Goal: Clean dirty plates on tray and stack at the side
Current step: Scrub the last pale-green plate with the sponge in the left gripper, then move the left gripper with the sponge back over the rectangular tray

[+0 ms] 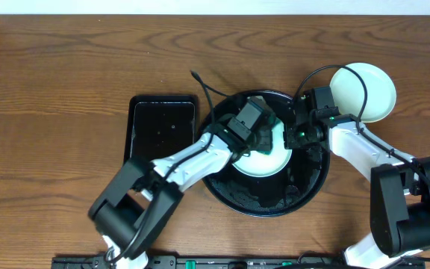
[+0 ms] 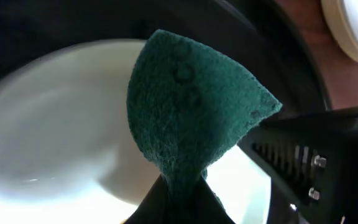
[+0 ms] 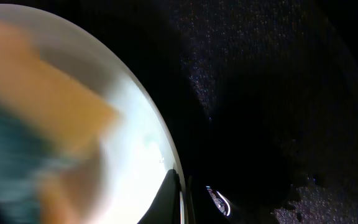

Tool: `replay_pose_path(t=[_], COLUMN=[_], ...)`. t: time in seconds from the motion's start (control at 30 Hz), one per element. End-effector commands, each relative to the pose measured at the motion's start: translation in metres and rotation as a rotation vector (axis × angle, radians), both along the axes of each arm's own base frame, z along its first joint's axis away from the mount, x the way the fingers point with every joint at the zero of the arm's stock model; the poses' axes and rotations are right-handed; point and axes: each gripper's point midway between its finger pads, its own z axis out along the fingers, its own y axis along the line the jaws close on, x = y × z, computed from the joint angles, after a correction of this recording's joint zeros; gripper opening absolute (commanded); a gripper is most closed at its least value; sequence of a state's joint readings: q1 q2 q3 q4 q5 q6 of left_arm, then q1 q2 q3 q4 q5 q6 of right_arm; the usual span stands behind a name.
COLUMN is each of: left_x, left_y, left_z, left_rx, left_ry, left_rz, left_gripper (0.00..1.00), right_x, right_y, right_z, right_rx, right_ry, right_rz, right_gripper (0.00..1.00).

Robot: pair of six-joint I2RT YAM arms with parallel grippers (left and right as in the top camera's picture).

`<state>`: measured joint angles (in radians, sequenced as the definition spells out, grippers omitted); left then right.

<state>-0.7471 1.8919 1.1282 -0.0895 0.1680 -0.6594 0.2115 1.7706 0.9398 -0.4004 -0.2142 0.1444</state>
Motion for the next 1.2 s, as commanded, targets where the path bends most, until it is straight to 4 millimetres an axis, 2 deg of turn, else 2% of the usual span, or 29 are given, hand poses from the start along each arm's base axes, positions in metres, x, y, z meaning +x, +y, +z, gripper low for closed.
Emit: replay_pose_path(t=[0.0, 0.1, 0.23, 0.33, 0.4, 0.47, 0.53, 0.63, 0.77, 0.83, 0.9, 1.03, 1.17], left_x=[-0.009, -0.009, -0.001, 0.007, 0.014, 0.019, 0.019, 0.015, 0.014, 0.016, 0.019, 0.031, 0.04], left_y=[-0.011, 0.004, 0.045, 0.074, 0.083, 0.084, 0.074, 0.059, 0.069, 0.088, 0.109, 0.168, 0.219], left_z=[-0.018, -0.032, -0.043, -0.043, -0.037, -0.022, -0.001, 0.042, 0.088, 0.1, 0.103, 0.092, 0.075], left_rx=[-0.018, 0.046, 0.217, 0.324, 0.343, 0.323, 0.264, 0.157, 0.117, 0.131, 0.155, 0.226, 0.279], left_ry=[0.077, 0.099, 0.077, 0.045, 0.021, -0.007, -0.033, -0.089, -0.165, -0.177, -0.166, -0.103, -0.055], left_rz=[-0.007, 0.024, 0.092, 0.113, 0.109, 0.095, 0.042, -0.028, -0.024, -0.008, 0.017, 0.108, 0.182], left_gripper=[0.08, 0.08, 0.07, 0.07, 0.07, 0.07, 0.07, 0.07, 0.07, 0.07, 0.07, 0.07, 0.08], right_x=[-0.004, -0.004, -0.004, -0.004, -0.004, -0.004, -0.004, -0.004, -0.004, -0.004, -0.004, -0.004, -0.004], right_y=[-0.006, -0.006, -0.006, -0.006, -0.006, -0.006, -0.006, -0.006, -0.006, -0.006, -0.006, -0.006, -0.006], right_z=[-0.008, -0.008, -0.008, -0.008, -0.008, -0.008, -0.008, -0.008, -0.008, -0.008, -0.008, -0.008, -0.008], right_rx=[-0.035, -0.035, -0.035, -0.035, -0.036, -0.036, -0.036, -0.036, -0.036, -0.036, -0.036, -0.036, -0.036], right_ry=[0.023, 0.023, 0.023, 0.024, 0.024, 0.024, 0.024, 0.024, 0.024, 0.024, 0.024, 0.023, 0.023], right_rz=[-0.007, -0.007, -0.007, -0.007, -0.006, -0.006, -0.007, -0.007, -0.007, -0.007, -0.007, -0.007, -0.007], right_gripper=[0.01, 0.01, 0.01, 0.01, 0.01, 0.01, 0.01, 0.01, 0.01, 0.01, 0.01, 0.01, 0.01])
